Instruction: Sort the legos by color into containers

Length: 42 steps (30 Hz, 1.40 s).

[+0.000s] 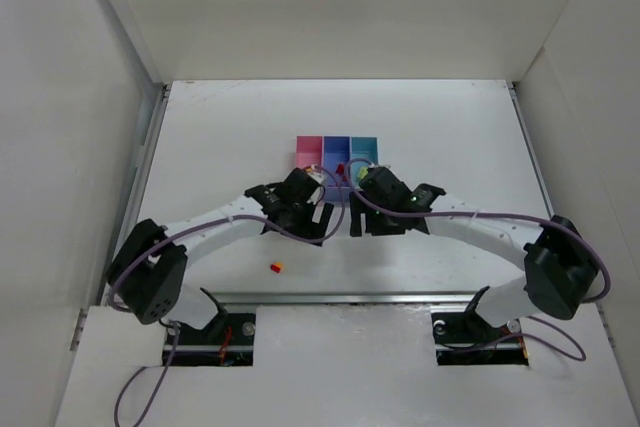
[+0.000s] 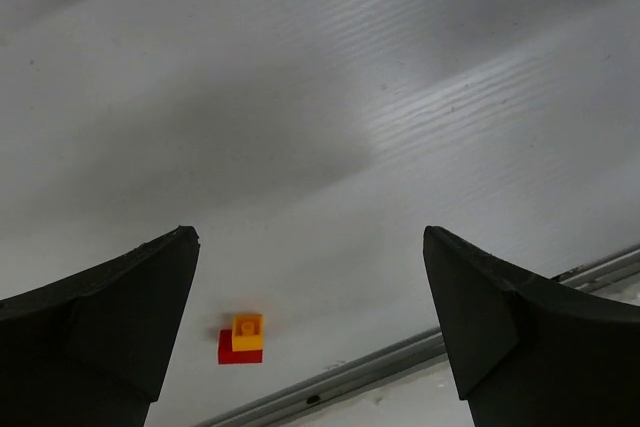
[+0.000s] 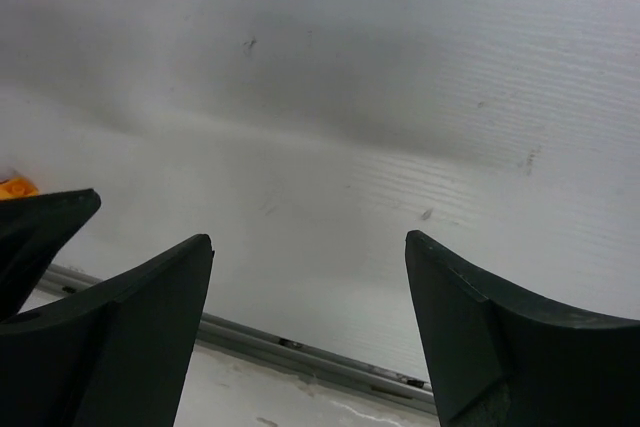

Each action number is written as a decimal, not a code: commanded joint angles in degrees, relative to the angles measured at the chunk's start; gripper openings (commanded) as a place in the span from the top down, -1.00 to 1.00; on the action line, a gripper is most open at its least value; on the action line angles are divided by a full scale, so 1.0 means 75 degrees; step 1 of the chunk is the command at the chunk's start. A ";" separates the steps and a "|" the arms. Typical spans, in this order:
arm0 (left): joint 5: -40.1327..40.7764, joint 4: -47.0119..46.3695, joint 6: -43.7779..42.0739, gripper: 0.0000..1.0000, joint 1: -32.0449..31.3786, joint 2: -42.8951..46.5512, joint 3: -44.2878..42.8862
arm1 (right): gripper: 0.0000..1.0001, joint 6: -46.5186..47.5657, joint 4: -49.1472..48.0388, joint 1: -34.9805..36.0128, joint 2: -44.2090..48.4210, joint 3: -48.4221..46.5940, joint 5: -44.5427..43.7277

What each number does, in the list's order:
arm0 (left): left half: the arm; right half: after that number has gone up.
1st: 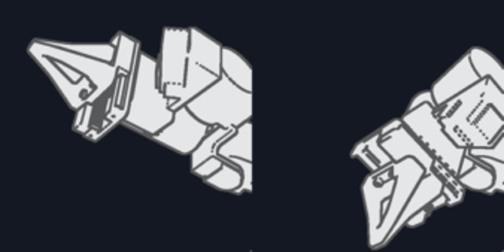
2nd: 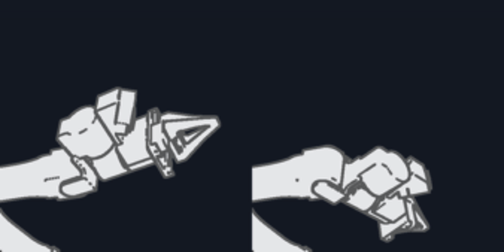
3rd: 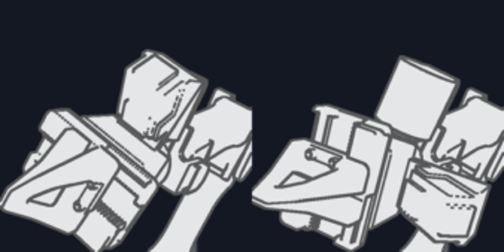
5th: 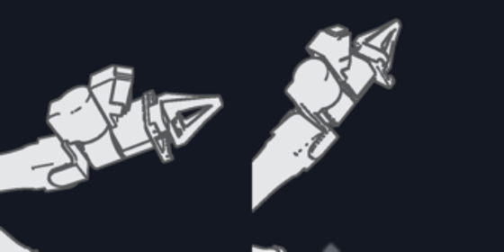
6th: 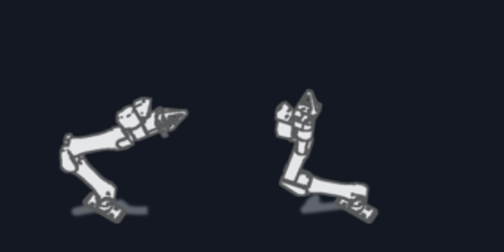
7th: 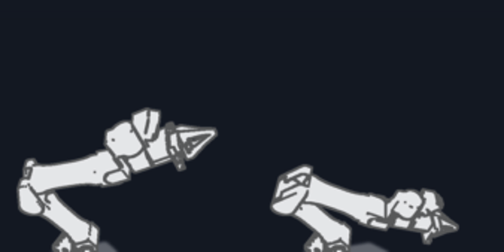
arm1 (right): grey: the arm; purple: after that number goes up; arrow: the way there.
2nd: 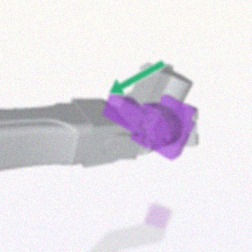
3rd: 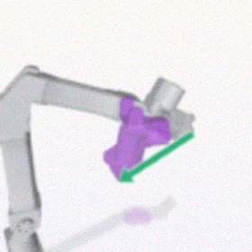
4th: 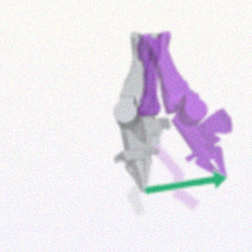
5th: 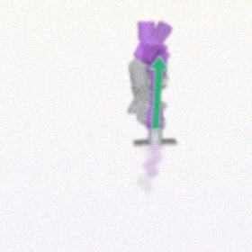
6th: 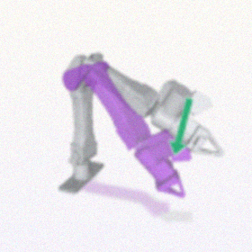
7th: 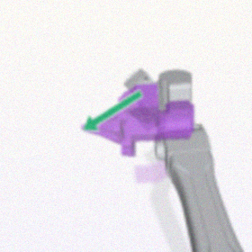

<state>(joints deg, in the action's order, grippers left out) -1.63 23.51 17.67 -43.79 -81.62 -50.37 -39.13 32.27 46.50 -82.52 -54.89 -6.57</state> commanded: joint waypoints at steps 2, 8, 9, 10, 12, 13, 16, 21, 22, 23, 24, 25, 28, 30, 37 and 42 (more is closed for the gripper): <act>0.0941 0.0007 0.0117 -0.88 0.0130 0.1236 -0.0175 | -0.66 -0.0020 -0.0866 0.0536 0.0011 -0.0075 0.0509; 0.1317 0.0274 0.0186 -0.88 0.1462 0.2645 -0.0326 | -0.61 0.0773 -0.2555 0.1334 0.0725 0.0136 0.0864; 0.1551 0.0392 0.0187 -0.88 0.1758 0.2645 -0.0397 | -0.61 0.0974 -0.2754 0.1579 0.0656 0.0136 0.0760; 0.1623 0.0463 0.0268 -0.88 0.2074 0.2645 -0.0467 | -0.61 0.1208 -0.2756 0.1709 0.0493 -0.0166 0.0759; 0.1623 0.0545 0.0269 -0.88 0.3163 0.2727 -0.0701 | -0.61 0.1979 -0.2559 0.1978 -0.0544 -0.0740 0.0933; 0.1623 0.0545 0.0269 -0.88 0.3492 0.2808 -0.0783 | -0.61 0.2216 -0.2429 0.2374 -0.0958 -0.1138 0.1097; 0.1355 0.0616 0.0269 -0.88 0.4524 0.3043 -0.0994 | -0.61 0.2780 -0.1845 0.3032 -0.2459 -0.2755 0.0807; 0.1354 0.0698 0.0212 -0.88 0.5404 0.3733 -0.0995 | -0.52 0.2793 -0.2088 0.3151 -0.3316 -0.3555 0.0946; 0.1273 0.0698 0.0117 -0.88 0.5614 0.3804 -0.0995 | -0.49 0.2699 -0.2088 0.3151 -0.3410 -0.3625 0.0946; 0.1272 0.0628 -0.0034 -0.88 0.5709 0.3805 -0.0995 | -0.49 0.2698 -0.1984 0.3151 -0.3411 -0.3626 0.0702; 0.1272 0.0627 -0.0036 -0.88 0.5791 0.3805 -0.0995 | -0.46 0.2606 -0.1878 0.3151 -0.3539 -0.3731 0.0607; 0.1272 0.0627 -0.0129 -0.88 0.5885 0.3805 -0.0995 | -0.44 0.2605 -0.1784 0.3151 -0.3726 -0.3824 0.0537; 0.1202 0.0546 -0.0200 -0.88 0.5886 0.3805 -0.0925 | -0.37 0.2605 -0.1363 0.3222 -0.4113 -0.4128 0.0466; 0.1038 0.0452 -0.0200 -0.88 0.5886 0.3805 -0.0855 | -0.35 0.2605 -0.1071 0.3304 -0.4558 -0.4363 0.0292; 0.0885 0.0276 -0.0352 -0.88 0.5886 0.3805 -0.0772 | -0.24 0.2335 -0.0343 0.3679 -0.5075 -0.4927 -0.0506; 0.0734 0.0276 -0.0352 -0.88 0.5886 0.3805 -0.0703 | -0.12 0.2265 -0.0342 0.3679 -0.4982 -0.4704 -0.0589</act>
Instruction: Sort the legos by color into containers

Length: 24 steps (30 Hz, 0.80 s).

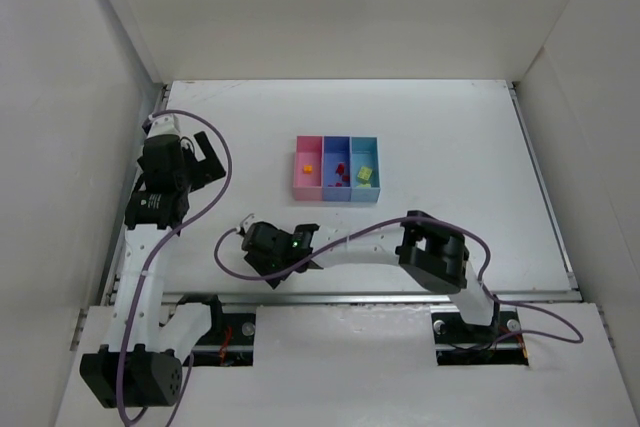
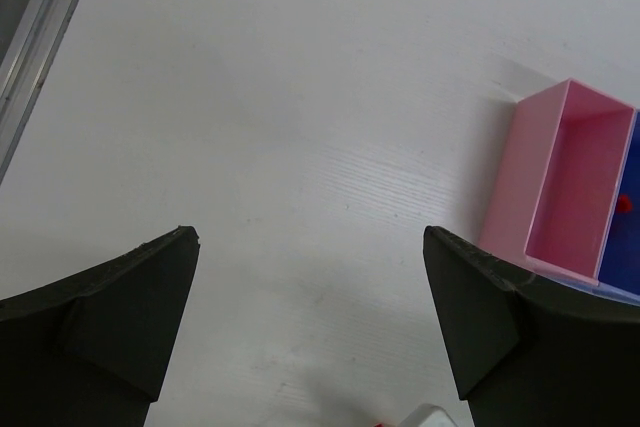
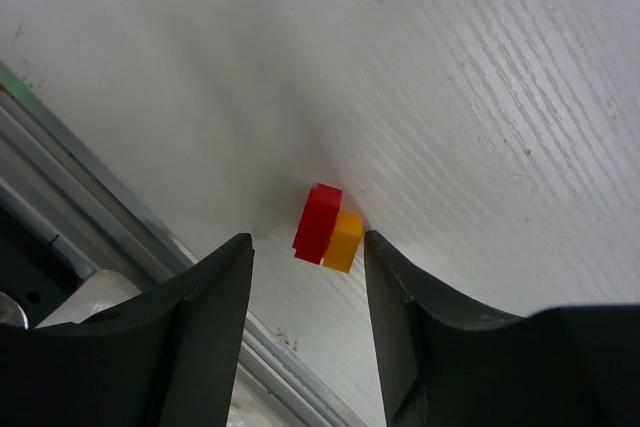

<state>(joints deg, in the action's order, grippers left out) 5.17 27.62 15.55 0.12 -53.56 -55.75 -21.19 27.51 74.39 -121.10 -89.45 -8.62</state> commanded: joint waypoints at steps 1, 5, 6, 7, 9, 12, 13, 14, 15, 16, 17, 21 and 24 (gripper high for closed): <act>-0.0174 -0.0272 -0.0070 -0.88 0.0031 0.0063 0.0015 | -0.07 -0.0128 0.0212 -0.0040 0.0081 -0.0097 -0.0246; -0.0244 -0.0202 -0.0070 -0.88 0.0031 0.0063 0.0015 | 0.27 -0.0128 0.0211 -0.0040 0.0010 -0.0191 -0.0175; -0.0244 -0.0202 -0.0070 -0.88 0.0031 0.0063 0.0015 | 0.40 -0.0128 0.0211 -0.0040 0.0010 -0.0191 -0.0175; -0.0244 -0.0202 -0.0070 -0.88 0.0031 0.0063 0.0015 | 0.47 -0.0128 0.0211 -0.0040 0.0010 -0.0191 -0.0244; -0.0430 -0.0202 -0.0070 -0.88 0.0031 0.0063 0.0084 | 0.60 -0.0128 0.0211 -0.0040 0.0091 -0.0191 -0.0326; -0.1037 -0.0365 -0.0350 -0.88 0.0031 0.0063 0.0085 | 0.66 -0.0279 0.0211 -0.0109 0.0406 -0.0121 -0.0502; -0.1389 -0.0447 -0.0490 -0.88 0.0031 0.0063 0.0155 | 0.66 -0.0385 0.0316 -0.0331 0.0513 -0.0120 -0.0503; -0.1717 -0.0517 -0.0839 -0.85 0.0031 -0.0006 0.0155 | 0.71 -0.0513 0.0317 -0.0507 0.0653 0.0147 -0.0503; -0.1941 -0.0599 -0.0924 -0.85 -0.0155 -0.0007 0.0155 | 0.74 -0.0804 0.0317 -0.0741 0.1037 0.0358 -0.0433; -0.2059 -0.0600 -0.0925 -0.85 -0.0249 -0.0088 0.0155 | 0.74 -0.0947 0.0201 -0.1265 0.1285 0.0615 -0.0235; -0.2153 -0.0600 -0.1006 -0.85 -0.0343 -0.0089 0.0155 | 0.79 -0.1087 0.0107 -0.1549 0.1565 0.1233 -0.0152; -0.2739 -0.0670 -0.1580 -0.83 -0.0869 -0.0673 0.0050 | 0.79 -0.1721 0.0070 -0.3013 0.3159 0.2687 -0.0349; -0.2892 -0.0740 -0.2224 -0.87 -0.1455 -0.0990 -0.0301 | 0.79 -0.1734 0.0492 -0.3998 0.4343 0.3171 -0.0877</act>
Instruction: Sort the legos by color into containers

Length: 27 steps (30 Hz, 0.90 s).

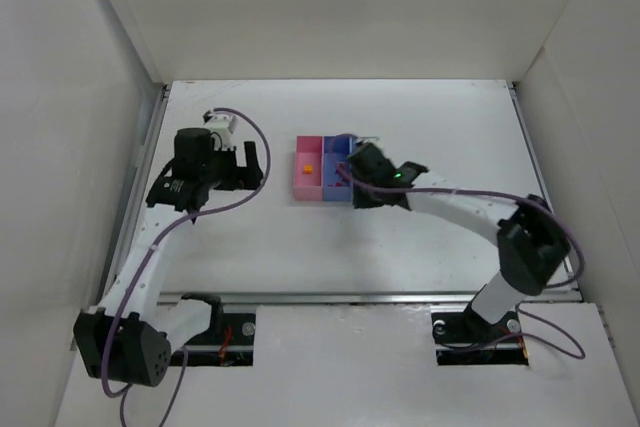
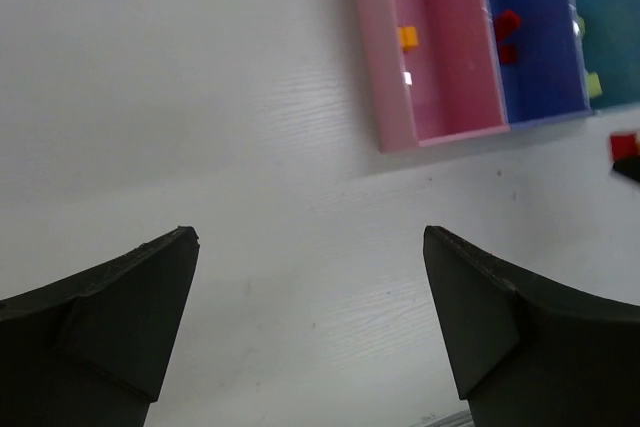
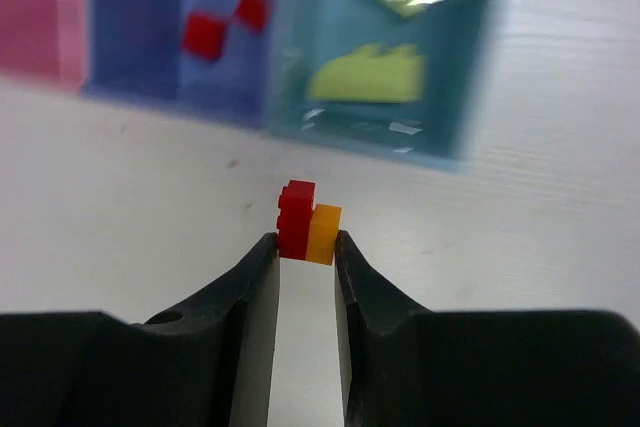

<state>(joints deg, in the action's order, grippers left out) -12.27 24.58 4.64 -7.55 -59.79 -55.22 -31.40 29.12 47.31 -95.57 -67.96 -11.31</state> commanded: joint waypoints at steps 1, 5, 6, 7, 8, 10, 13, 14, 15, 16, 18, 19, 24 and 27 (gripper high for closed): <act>-0.0567 -0.0336 -0.0992 -0.90 -0.1026 -0.0254 -0.0592 | 0.79 -0.0221 0.0393 -0.0610 0.1359 0.0308 -0.0589; 0.0076 -0.0254 -0.2222 -1.00 -0.2612 -0.0839 -0.1259 | 0.79 -0.0044 0.0756 -0.1770 0.1715 0.0484 -0.0672; 0.0078 -0.0254 -0.2410 -1.00 -0.2765 -0.0968 -0.1401 | 0.79 -0.0044 0.0862 -0.2237 0.1611 0.0565 -0.0672; -0.0085 -0.0172 -0.2807 -1.00 -0.2871 -0.1213 -0.1542 | 0.79 -0.0044 0.0863 -0.2520 0.1517 0.0670 -0.0672; -0.0167 -0.0172 -0.3054 -1.00 -0.3127 -0.1343 -0.1845 | 0.79 -0.0195 0.0863 -0.2801 0.1330 0.0671 -0.0672; -0.0157 0.0015 -0.3616 -1.00 -0.3468 -0.1636 -0.2186 | 0.79 -0.0360 0.0548 -0.3502 0.1177 0.0881 -0.0427; -0.0086 0.0308 -0.4625 -1.00 -0.4031 -0.2257 -0.2936 | 0.74 -0.0501 0.0067 -0.3940 0.0955 0.0988 -0.0320; -0.0005 0.0425 -0.4789 -1.00 -0.4148 -0.2421 -0.3147 | 0.74 -0.0501 -0.0004 -0.3941 0.0884 0.0988 -0.0250; -0.0004 0.0565 -0.5070 -1.00 -0.4416 -0.2794 -0.3590 | 0.74 -0.0258 -0.0074 -0.3871 0.0744 0.0988 -0.0157; -0.0004 0.0926 -0.5177 -1.00 -0.4535 -0.2960 -0.3780 | 0.74 -0.0255 0.0041 -0.3778 0.0743 0.0918 -0.0156; -0.0097 0.1035 -0.5178 -1.00 -0.4699 -0.3160 -0.3911 | 0.74 -0.0255 0.0264 -0.3415 0.0637 0.0917 -0.0553; -0.0434 0.1035 -0.5259 -1.00 -0.4700 -0.3161 -0.3783 | 0.74 -0.0371 0.0265 -0.3344 0.0637 0.0917 -0.0554; -0.0520 0.0824 -0.5423 -1.00 -0.5215 -0.3091 -0.3115 | 0.59 -0.0536 -0.0003 -0.3343 0.0473 0.1503 -0.0122; -0.0614 0.0755 -0.5528 -1.00 -0.5356 -0.3091 -0.2927 | 0.34 -0.0454 -0.0204 -0.3181 0.0204 0.1609 0.0277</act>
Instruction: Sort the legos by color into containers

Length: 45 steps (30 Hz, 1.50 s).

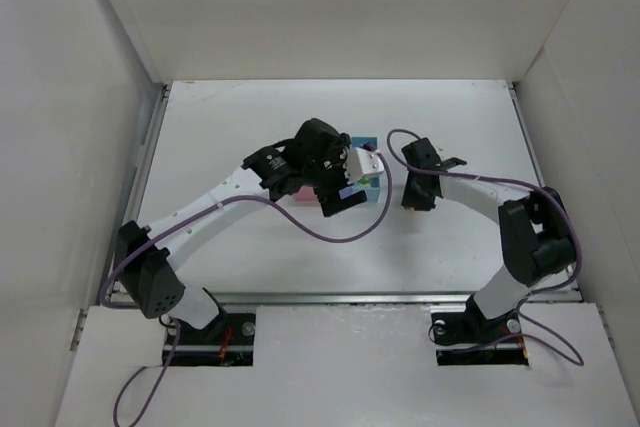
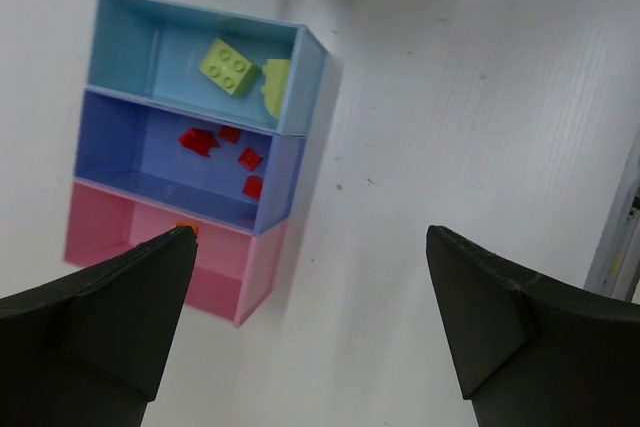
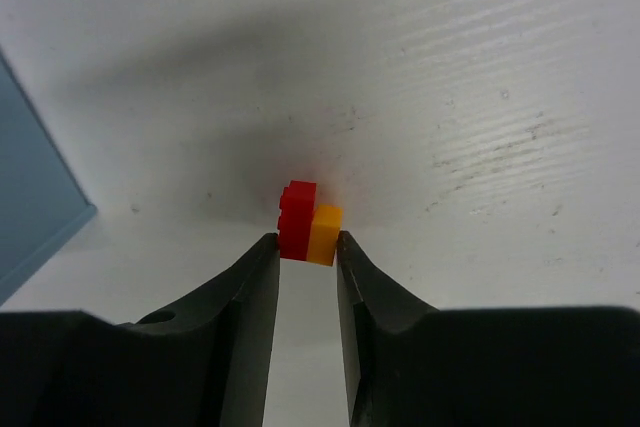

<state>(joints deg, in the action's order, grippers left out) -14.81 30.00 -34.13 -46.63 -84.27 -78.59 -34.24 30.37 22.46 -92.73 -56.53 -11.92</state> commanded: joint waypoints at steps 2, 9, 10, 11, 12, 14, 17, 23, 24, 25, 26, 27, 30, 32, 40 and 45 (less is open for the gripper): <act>-0.0358 0.0031 -0.0429 -1.00 -0.0146 0.0173 0.0189 | 0.31 -0.0075 -0.0277 0.0274 -0.0374 -0.0009 0.0243; -0.0428 -0.0179 -0.0430 -1.00 -0.0146 0.0021 0.0189 | -0.13 0.0170 0.0111 0.0345 -0.0738 -0.0396 0.0312; -0.0428 -0.0180 -0.0430 -1.00 -0.0146 0.0021 0.0189 | -0.21 0.0171 0.0180 0.0345 -0.0738 -0.0465 0.0312; -0.0428 -0.0180 -0.0360 -1.00 -0.0215 0.0021 0.0189 | -0.27 0.0171 0.0181 0.0345 -0.0738 -0.0466 0.0382; -0.0347 -0.0180 -0.0360 -1.00 -0.0216 0.0021 0.0189 | -0.34 0.0240 0.0262 0.0345 -0.0738 -0.0466 0.0383; -0.0276 -0.0180 -0.0360 -1.00 -0.0216 0.0021 0.0189 | -0.37 0.0241 0.0333 0.0345 -0.0400 -0.0466 0.0383; -0.0124 -0.0180 -0.0360 -1.00 -0.0216 0.0021 0.0259 | -0.41 0.0498 0.0509 0.0345 0.0245 -0.0466 0.0476; 0.0135 -0.0180 -0.0289 -1.00 -0.0216 0.0173 0.0330 | -0.41 0.2426 0.1526 0.0052 0.0471 -0.1108 0.1121; 0.0216 -0.0180 -0.0289 -1.00 -0.0216 0.0173 0.0330 | -0.41 0.2815 0.2132 0.0052 0.0342 -0.1354 0.1214; 0.0217 -0.0180 -0.0289 -1.00 -0.0216 0.0173 0.0330 | -0.41 0.3237 0.2428 0.0052 0.0178 -0.1577 0.1586; 0.0286 -0.0180 -0.0289 -1.00 -0.0216 0.0243 0.0330 | -0.41 0.3705 0.2710 0.0052 -0.0009 -0.1985 0.1799; 0.0287 -0.0249 -0.0289 -1.00 -0.0216 0.0313 0.0330 | -0.41 0.4267 0.2944 0.0052 -0.0290 -0.2094 0.1801; 0.0438 -0.0250 -0.0289 -1.00 -0.0216 0.0454 0.0399 | -0.41 0.4936 0.2573 0.0192 -0.0153 -0.1850 0.1192; 0.0545 -0.0250 -0.0195 -1.00 -0.0216 0.0559 0.0400 | -0.41 0.5395 0.2128 0.0263 0.0093 -0.1674 0.1086; 0.0405 -0.0250 0.0109 -1.00 0.0006 0.1333 0.0763 | -0.48 0.8384 0.0815 0.0006 0.1829 -0.0385 0.1520; 0.0485 -0.0496 0.0180 -1.00 0.0182 0.1638 0.1173 | -0.44 0.9966 0.0650 0.0006 0.1455 -0.0021 0.2490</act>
<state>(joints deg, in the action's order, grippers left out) -10.79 27.92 -33.85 -45.87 -74.26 -71.85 30.55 38.13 22.55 -79.44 -58.48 1.41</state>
